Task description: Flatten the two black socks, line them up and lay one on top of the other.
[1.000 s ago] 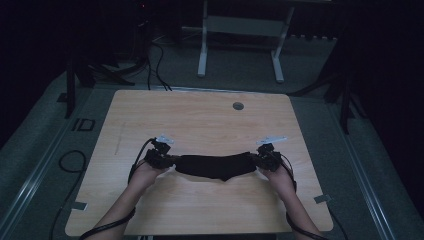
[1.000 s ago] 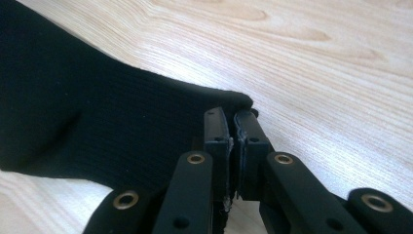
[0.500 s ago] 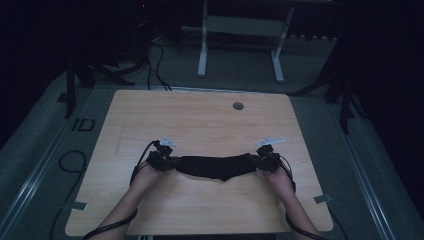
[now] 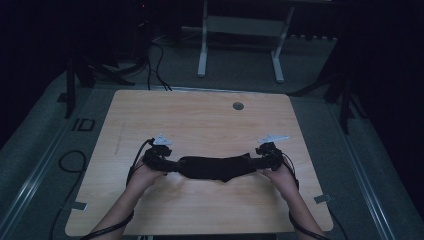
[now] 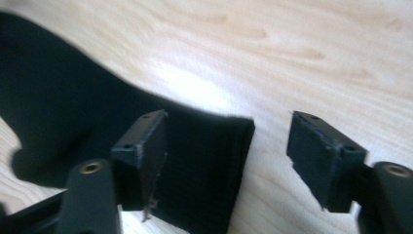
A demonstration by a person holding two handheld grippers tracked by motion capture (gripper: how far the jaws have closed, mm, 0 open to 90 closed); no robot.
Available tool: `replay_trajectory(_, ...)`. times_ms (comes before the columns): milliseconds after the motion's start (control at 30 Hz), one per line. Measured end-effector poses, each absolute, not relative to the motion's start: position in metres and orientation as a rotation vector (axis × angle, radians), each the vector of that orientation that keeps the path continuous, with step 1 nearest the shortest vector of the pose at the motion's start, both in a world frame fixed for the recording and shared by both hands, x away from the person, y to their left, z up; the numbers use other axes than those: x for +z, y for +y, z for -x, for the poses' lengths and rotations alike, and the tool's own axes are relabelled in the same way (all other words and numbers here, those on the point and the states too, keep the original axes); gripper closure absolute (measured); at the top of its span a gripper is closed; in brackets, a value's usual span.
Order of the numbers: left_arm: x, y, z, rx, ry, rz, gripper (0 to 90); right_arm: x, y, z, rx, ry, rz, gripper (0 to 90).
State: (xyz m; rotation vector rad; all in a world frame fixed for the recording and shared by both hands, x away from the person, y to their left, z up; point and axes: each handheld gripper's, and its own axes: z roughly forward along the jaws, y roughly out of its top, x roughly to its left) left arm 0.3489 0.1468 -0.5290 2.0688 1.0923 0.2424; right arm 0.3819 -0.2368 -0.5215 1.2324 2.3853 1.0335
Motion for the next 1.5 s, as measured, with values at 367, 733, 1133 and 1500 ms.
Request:
replay_trajectory(367,-0.525,0.162,-0.322,0.335,1.119,-1.989,7.0,-0.511,-0.245,-0.372,1.098,2.327,-1.151,13.5)
replay_trajectory(733,-0.54,0.185,-0.296,0.351,1.139,-1.984,7.1,-0.522,-0.273,-0.361,1.093,2.312,-1.155,13.3)
replay_trajectory(1133,-0.555,0.197,-0.278,0.35,1.173,-1.999,7.1,-0.532,-0.301,-0.348,1.083,2.313,-1.209,13.6)
replay_trajectory(1500,-0.558,0.218,-0.257,0.398,1.208,-1.952,7.1,-0.541,-0.323,-0.333,1.063,2.306,-1.258,14.1)
